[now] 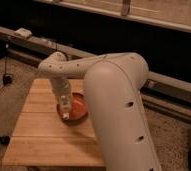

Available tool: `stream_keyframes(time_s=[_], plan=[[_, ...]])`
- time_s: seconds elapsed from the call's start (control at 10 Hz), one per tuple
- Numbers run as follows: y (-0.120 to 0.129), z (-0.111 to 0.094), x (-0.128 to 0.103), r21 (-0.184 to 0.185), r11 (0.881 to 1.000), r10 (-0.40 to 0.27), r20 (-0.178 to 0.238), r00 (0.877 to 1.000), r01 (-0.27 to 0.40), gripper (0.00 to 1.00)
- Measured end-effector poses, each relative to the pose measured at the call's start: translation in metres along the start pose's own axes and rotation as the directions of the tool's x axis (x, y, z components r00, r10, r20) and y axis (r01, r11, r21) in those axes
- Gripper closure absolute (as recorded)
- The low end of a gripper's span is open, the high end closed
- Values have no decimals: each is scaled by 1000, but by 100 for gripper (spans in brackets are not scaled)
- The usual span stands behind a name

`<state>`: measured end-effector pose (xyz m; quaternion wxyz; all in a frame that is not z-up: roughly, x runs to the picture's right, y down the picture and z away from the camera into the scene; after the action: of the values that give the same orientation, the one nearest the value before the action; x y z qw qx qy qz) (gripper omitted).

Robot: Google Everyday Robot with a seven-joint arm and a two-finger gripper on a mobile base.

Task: Place the bottle in the ceramic bowl

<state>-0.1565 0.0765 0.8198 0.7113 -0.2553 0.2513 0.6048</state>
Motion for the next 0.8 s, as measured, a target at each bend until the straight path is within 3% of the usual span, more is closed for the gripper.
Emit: stream_keyframes(time_s=[0.3, 0.4, 0.8], plan=[[-10, 9, -8, 17, 999, 39, -16, 999, -39, 27], [-11, 9, -9, 14, 999, 47, -17, 999, -46, 21], [-13, 8, -11, 13, 999, 53, -13, 999, -53, 20]])
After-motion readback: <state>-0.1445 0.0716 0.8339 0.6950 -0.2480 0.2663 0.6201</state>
